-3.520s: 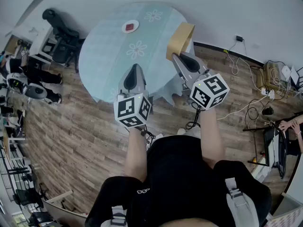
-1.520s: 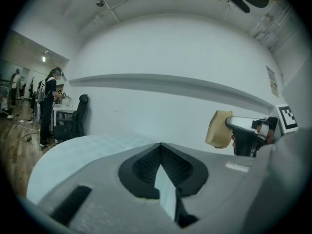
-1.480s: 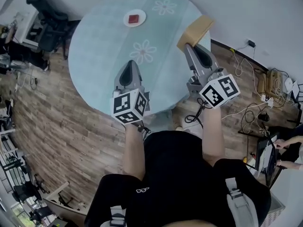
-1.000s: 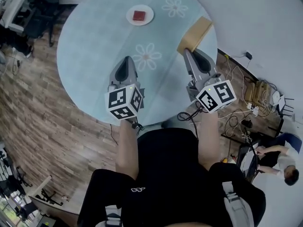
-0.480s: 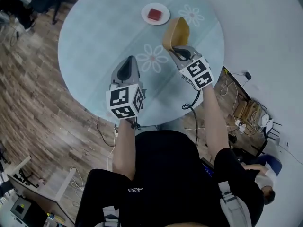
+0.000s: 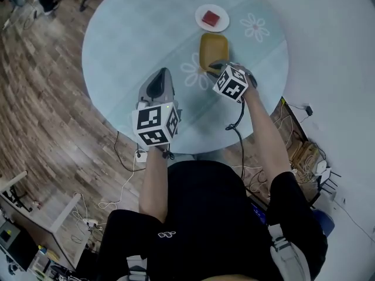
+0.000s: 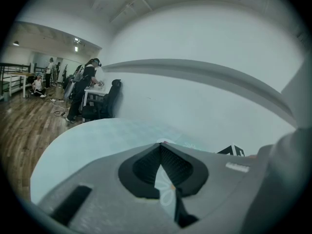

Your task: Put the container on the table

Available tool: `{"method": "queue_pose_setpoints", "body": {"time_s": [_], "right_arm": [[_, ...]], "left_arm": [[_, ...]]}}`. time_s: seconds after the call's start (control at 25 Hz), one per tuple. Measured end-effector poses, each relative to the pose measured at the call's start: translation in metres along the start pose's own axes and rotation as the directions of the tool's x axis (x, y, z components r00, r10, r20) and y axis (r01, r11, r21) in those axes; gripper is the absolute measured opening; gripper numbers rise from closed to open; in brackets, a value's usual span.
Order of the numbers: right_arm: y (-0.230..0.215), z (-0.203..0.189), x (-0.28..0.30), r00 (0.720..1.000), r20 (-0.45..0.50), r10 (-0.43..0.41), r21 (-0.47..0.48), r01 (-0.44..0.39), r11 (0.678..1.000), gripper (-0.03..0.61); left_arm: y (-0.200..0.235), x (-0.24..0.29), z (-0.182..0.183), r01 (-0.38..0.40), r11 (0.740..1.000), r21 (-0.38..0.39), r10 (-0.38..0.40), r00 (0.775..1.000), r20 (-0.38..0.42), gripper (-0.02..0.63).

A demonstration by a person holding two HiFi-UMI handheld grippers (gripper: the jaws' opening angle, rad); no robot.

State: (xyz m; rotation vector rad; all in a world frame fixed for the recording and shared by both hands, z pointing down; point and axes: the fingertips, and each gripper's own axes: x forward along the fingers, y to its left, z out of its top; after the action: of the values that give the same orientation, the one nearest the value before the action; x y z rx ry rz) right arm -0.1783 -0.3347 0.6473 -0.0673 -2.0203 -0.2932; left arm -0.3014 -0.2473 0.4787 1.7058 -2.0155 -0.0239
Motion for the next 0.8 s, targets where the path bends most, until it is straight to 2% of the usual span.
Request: {"method": "queue_pose_setpoints", "body": {"time_s": [0.04,0.12,0.2,0.24,0.28,0.32,0.4,0.52,0.56,0.64,0.68,0.72,0.76,0.8], "right_arm": [[0.001,0.001,-0.001,1.0,0.005,0.0,0.004,0.0,1.0,0.129],[0.003,0.008,-0.011,0.999,0.04,-0.013,0.01,0.013,1.0,0.135],[-0.001,0.026,-0.037,0.988,0.144,-0.053,0.056,0.045,0.997,0.118],[-0.006,0.038,-0.055,0.97,0.225,-0.088,0.11,0.064,0.992,0.106],[-0.013,0.05,-0.078,0.939,0.316,-0.135,0.18,0.081,0.98,0.093],[-0.021,0.061,-0.104,0.894,0.404,-0.193,0.253,0.094,0.963,0.072],[-0.034,0.075,-0.159,0.782,0.54,-0.313,0.369,0.114,0.922,0.015],[-0.041,0.075,-0.24,0.601,0.653,-0.46,0.5,0.114,0.858,0.011],[-0.041,0.069,-0.264,0.534,0.675,-0.51,0.552,0.094,0.829,0.011],[-0.039,0.047,-0.307,0.395,0.682,-0.615,0.665,0.015,0.747,0.011],[-0.038,0.034,-0.323,0.338,0.671,-0.661,0.71,-0.034,0.703,0.011],[-0.036,0.02,-0.334,0.303,0.656,-0.692,0.739,-0.072,0.669,0.011],[-0.035,0.008,-0.341,0.29,0.642,-0.71,0.757,-0.09,0.647,0.009],[-0.035,-0.002,-0.344,0.294,0.627,-0.721,0.769,-0.088,0.633,0.009]], "left_arm": [[0.0,-0.002,0.0,-0.003,1.0,-0.002,0.003,1.0,0.004,-0.003],[-0.003,-0.007,0.001,-0.009,1.0,-0.007,0.009,1.0,0.013,-0.003],[-0.008,-0.011,0.003,-0.01,1.0,-0.007,0.01,1.0,0.022,-0.003],[-0.013,-0.012,0.004,-0.008,1.0,-0.004,0.008,1.0,0.027,-0.003],[-0.018,-0.013,0.007,-0.004,1.0,0.002,0.004,0.999,0.032,-0.003],[-0.026,-0.013,0.011,0.003,1.0,0.012,-0.003,0.999,0.041,-0.003],[-0.045,-0.014,0.02,0.021,0.999,0.037,-0.024,0.998,0.065,-0.003],[-0.078,-0.017,0.035,0.047,0.996,0.081,-0.056,0.992,0.111,-0.003],[-0.089,-0.02,0.039,0.053,0.994,0.094,-0.064,0.99,0.127,-0.003],[-0.109,-0.025,0.044,0.061,0.992,0.113,-0.078,0.985,0.155,-0.003],[-0.118,-0.028,0.045,0.064,0.991,0.12,-0.084,0.983,0.165,-0.003],[-0.126,-0.029,0.045,0.068,0.99,0.126,-0.09,0.981,0.171,-0.003],[-0.134,-0.03,0.045,0.073,0.988,0.134,-0.096,0.98,0.175,-0.003],[-0.141,-0.031,0.046,0.077,0.987,0.143,-0.102,0.979,0.178,-0.003]]}}
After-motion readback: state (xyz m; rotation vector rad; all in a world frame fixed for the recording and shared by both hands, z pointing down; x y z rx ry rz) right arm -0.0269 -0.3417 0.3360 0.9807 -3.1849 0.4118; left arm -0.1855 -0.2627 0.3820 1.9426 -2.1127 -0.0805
